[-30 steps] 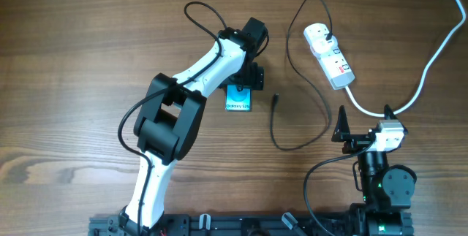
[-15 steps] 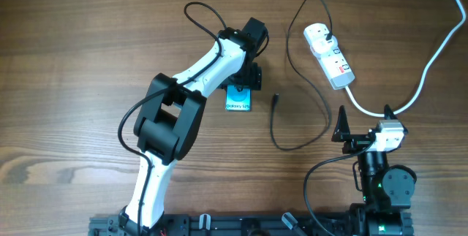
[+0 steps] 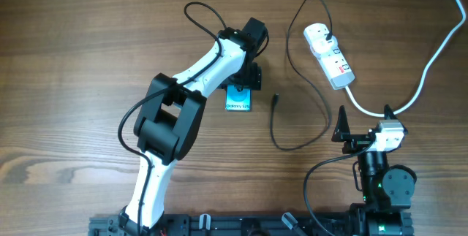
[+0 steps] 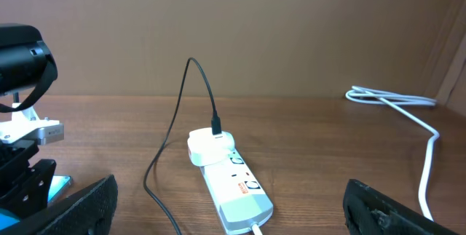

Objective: Plug charger to phone and switch on socket
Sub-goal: 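Close the left gripper on the phone's long edges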

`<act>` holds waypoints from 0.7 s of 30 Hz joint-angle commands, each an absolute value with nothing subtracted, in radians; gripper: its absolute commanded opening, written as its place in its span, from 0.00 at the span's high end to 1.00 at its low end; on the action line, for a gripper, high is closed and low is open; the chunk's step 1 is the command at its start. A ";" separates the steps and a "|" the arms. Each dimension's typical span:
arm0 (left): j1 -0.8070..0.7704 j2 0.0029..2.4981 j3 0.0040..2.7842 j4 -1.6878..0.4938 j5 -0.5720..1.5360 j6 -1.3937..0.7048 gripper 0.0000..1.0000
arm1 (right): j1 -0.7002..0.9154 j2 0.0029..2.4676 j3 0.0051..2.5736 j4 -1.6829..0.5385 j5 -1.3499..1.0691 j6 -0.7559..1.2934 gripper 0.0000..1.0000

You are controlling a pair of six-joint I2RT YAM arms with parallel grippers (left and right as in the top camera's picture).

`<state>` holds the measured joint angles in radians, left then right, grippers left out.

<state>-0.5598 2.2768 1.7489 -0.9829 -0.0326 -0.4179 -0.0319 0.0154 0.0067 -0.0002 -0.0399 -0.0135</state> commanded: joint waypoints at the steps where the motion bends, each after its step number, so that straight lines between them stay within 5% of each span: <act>1: -0.553 2.355 1.725 -0.991 -0.046 -0.426 0.15 | -0.037 0.010 0.005 0.002 -0.034 -0.024 0.00; 14: -0.553 2.355 1.725 -1.010 0.056 -0.340 0.00 | -0.037 0.010 0.005 0.002 -0.034 -0.023 0.00; 21: -0.553 2.355 1.725 -1.010 0.039 -0.345 0.02 | -0.037 0.010 0.005 0.002 -0.034 -0.024 0.00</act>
<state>-0.5537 2.2776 1.7500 -1.0084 -0.0105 -0.3561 -0.0319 0.0154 0.0067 -0.0002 -0.0399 -0.0135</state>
